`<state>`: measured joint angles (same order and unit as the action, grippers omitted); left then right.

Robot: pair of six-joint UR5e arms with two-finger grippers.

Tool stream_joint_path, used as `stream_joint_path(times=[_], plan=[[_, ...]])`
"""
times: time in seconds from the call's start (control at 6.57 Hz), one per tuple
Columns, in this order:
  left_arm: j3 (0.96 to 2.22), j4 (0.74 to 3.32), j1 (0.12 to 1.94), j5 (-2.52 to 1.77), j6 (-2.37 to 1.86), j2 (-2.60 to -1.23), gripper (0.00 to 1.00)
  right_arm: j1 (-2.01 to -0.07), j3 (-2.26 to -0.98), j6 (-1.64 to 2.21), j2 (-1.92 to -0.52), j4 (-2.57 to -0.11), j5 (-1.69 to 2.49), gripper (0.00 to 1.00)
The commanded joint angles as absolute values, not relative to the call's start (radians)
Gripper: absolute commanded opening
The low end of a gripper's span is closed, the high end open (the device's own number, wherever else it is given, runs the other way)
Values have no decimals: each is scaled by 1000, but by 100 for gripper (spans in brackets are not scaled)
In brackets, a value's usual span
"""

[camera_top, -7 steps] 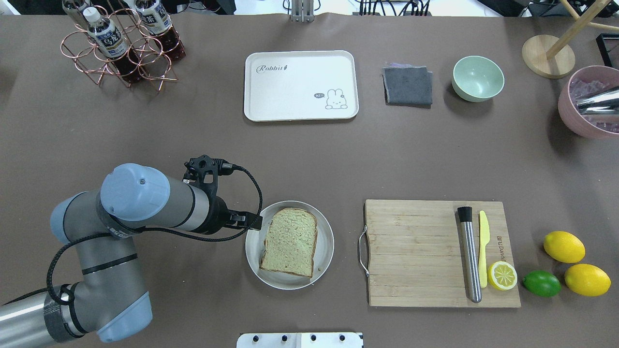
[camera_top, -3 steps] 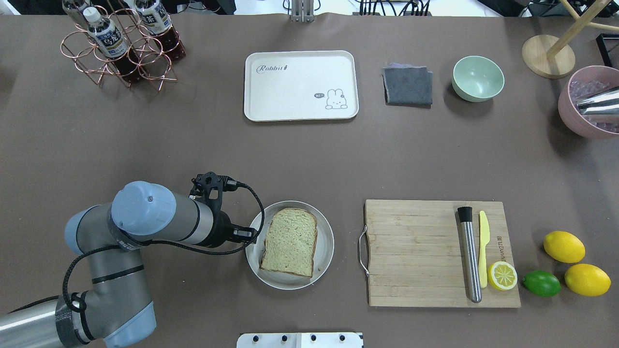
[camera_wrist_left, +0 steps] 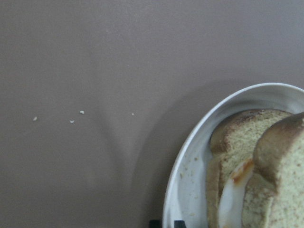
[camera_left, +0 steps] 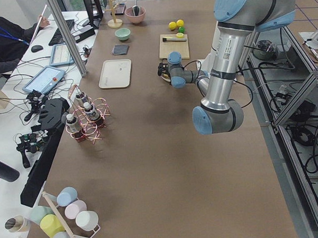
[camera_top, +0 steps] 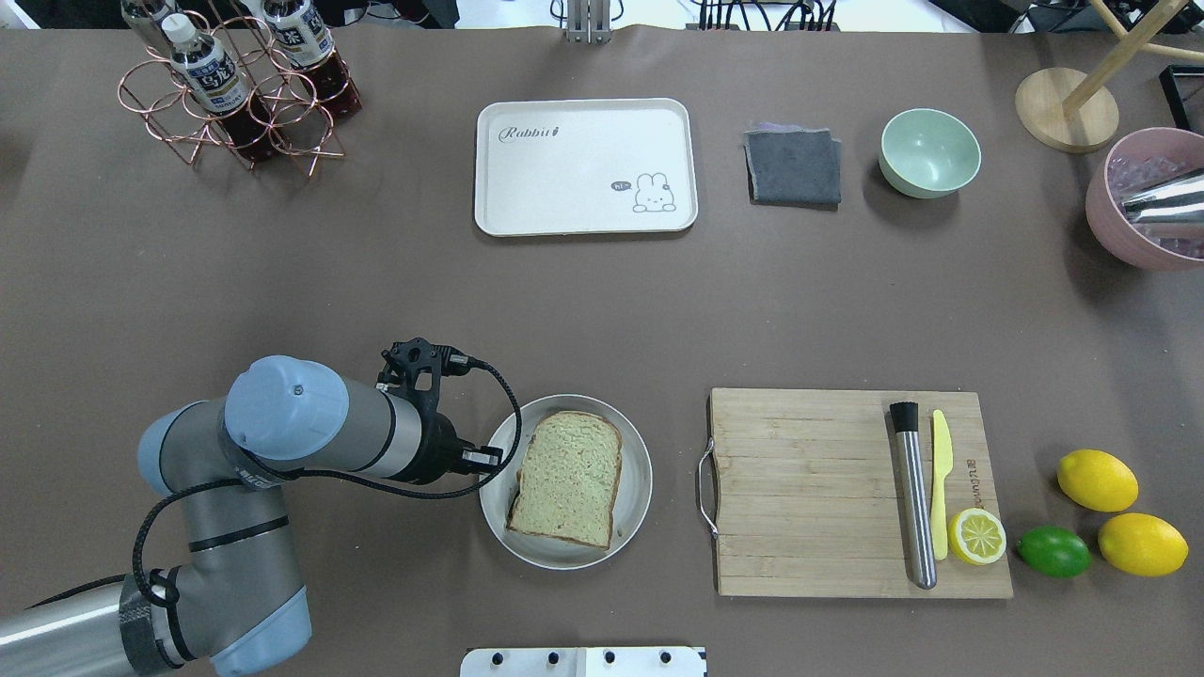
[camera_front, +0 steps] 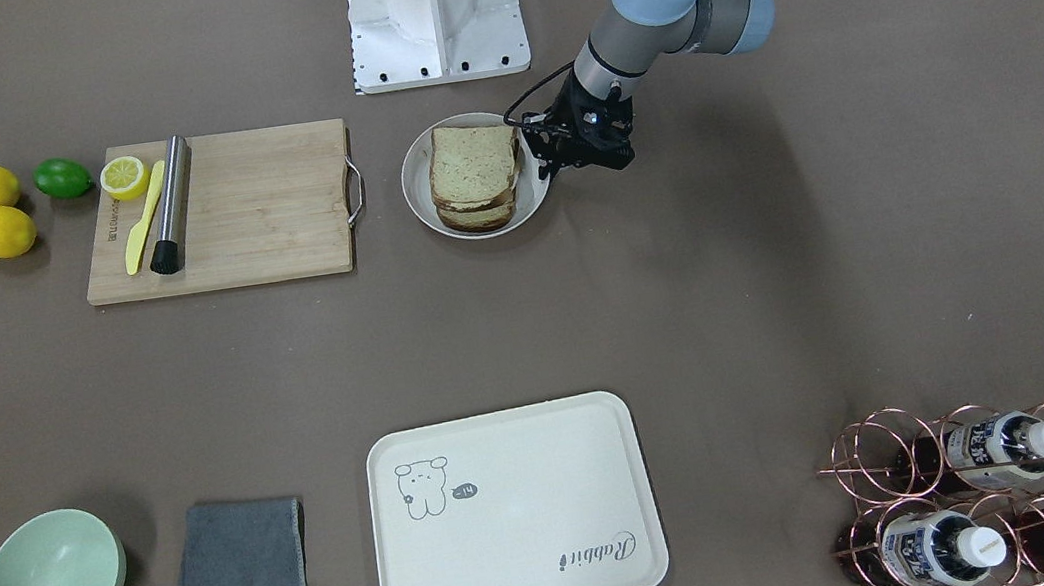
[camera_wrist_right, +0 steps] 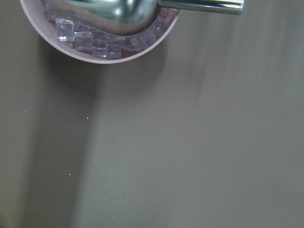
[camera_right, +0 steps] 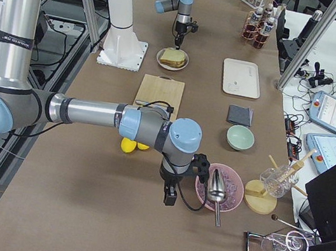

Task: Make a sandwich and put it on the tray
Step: 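Grasp the white plate rim with the left gripper, then carry the plate with the left gripper onto the white rabbit tray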

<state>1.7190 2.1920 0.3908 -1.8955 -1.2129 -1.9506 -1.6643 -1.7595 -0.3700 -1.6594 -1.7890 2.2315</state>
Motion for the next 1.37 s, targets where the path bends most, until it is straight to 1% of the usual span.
stream_joint_path(times=[0.0, 0.15, 0.3, 0.46, 0.61, 0.91, 1.07, 1.22], plan=[[1718, 2192, 432, -1899, -1209, -1982, 0, -1666, -1759, -368, -1661, -1786, 2230, 100], [1695, 2192, 466, -1937, -1209, -2021, 0, -1672, -1759, -367, -1660, -1784, 2223, 100], [1645, 2192, 535, -2030, -1209, -2079, 0, -1681, -1755, -358, -1660, -1784, 2221, 100], [1569, 2198, 602, -2110, -1209, -2129, 0, -1687, -1750, -354, -1660, -1781, 2220, 100], [1461, 2250, 674, -2191, -1207, -2181, 0, -1690, -1750, -354, -1667, -1778, 2221, 100], [1207, 2295, 808, -2325, -1142, -2332, 0, -1697, -1749, -357, -1678, -1775, 2220, 100], [1095, 2293, 852, -2348, -1097, -2394, 0, -1703, -1747, -357, -1683, -1773, 2220, 100], [960, 2293, 879, -2355, -1079, -2493, 0, -1703, -1749, -357, -1686, -1773, 2221, 100]])
